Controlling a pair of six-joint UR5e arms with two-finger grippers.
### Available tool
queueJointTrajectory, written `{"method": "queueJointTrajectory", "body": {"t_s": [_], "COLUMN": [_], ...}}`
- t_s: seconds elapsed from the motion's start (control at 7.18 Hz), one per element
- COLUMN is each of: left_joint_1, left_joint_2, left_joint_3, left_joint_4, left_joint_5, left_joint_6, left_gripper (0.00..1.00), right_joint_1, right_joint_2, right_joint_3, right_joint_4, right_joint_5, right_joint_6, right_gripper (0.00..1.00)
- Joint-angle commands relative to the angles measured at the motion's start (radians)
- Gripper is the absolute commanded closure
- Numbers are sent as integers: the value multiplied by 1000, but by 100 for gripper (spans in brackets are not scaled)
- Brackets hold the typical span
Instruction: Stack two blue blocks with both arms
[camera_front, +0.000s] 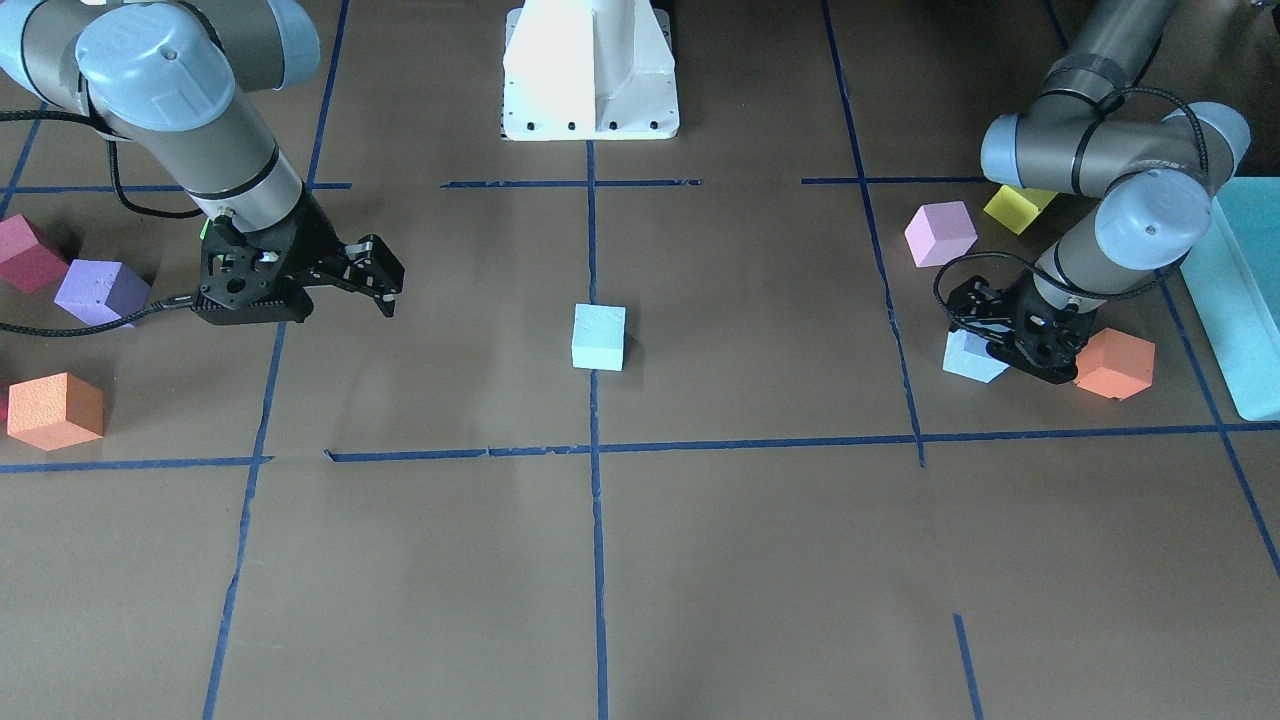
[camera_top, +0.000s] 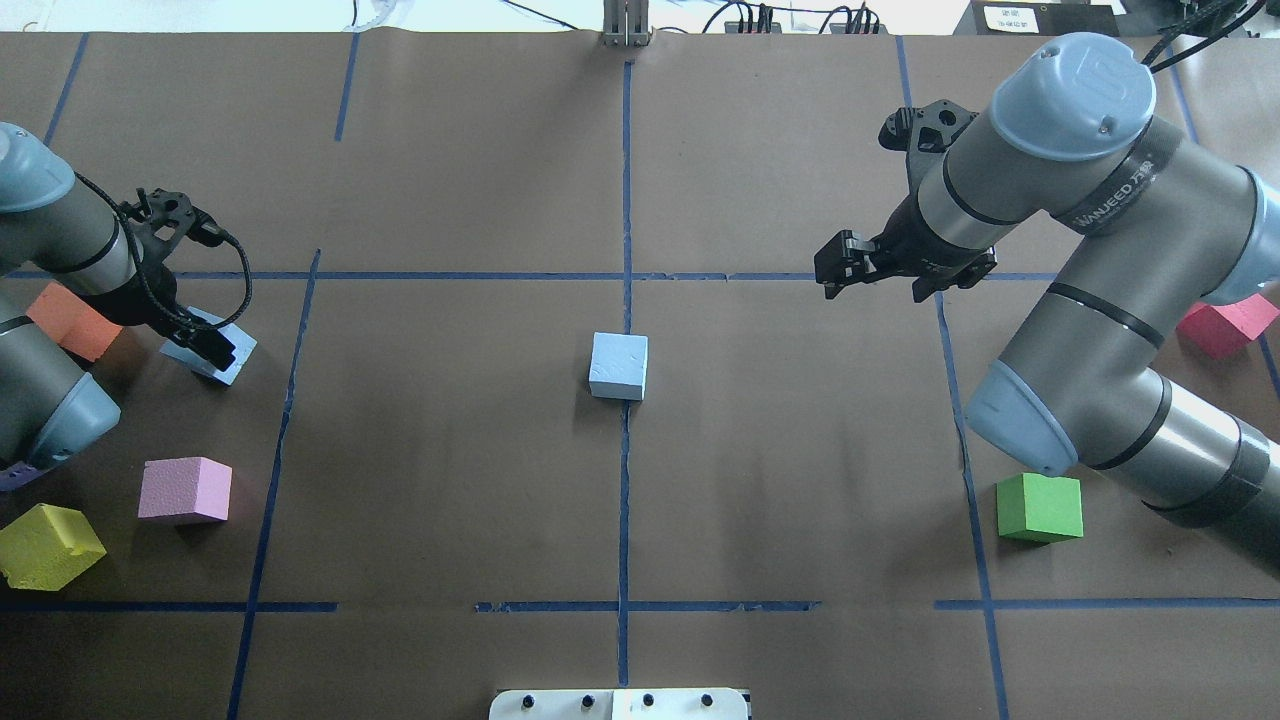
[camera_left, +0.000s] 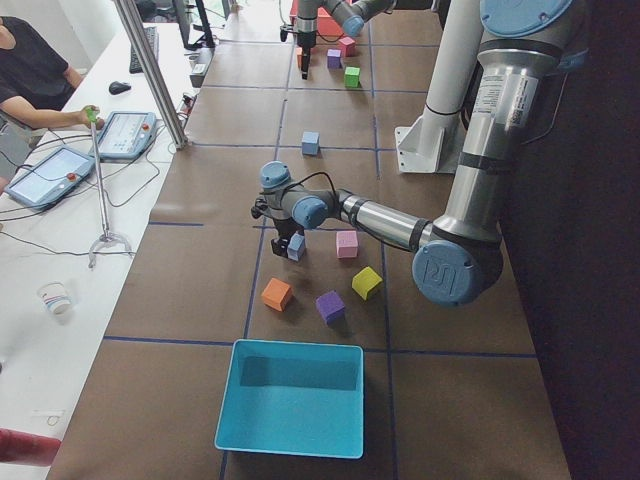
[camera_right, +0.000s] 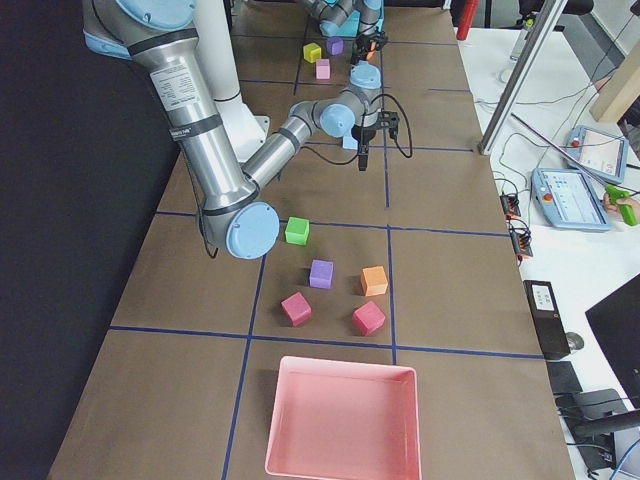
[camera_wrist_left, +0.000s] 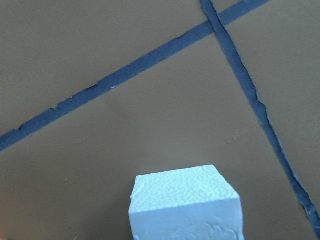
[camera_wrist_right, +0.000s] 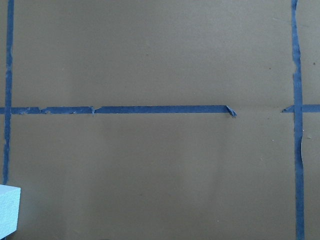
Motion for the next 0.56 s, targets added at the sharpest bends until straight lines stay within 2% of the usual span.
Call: {"method": "queueJointTrajectory", "body": {"t_s": [0.0, 0.14, 0.28, 0.42], "left_joint_1": [11, 11, 13, 13], "left_joint_2": [-9, -19, -26, -90], "left_joint_3": [9, 10, -6, -29], "left_joint_4": [0, 6, 5, 23], "left_joint_5": [1, 3, 3, 0], "left_joint_6": [-10, -21, -83, -189], "left_gripper": [58, 86, 93, 93], "right_joint_1": [-1, -1, 0, 19], "right_joint_2": [-3, -3, -3, -9], "right_joint_3": [0, 0, 6, 13], "right_joint_4": [0, 0, 0, 0], "right_joint_5": [0, 0, 0, 3], "right_joint_6": [0, -2, -2, -5], "right_gripper": [0, 0, 0, 0]}}
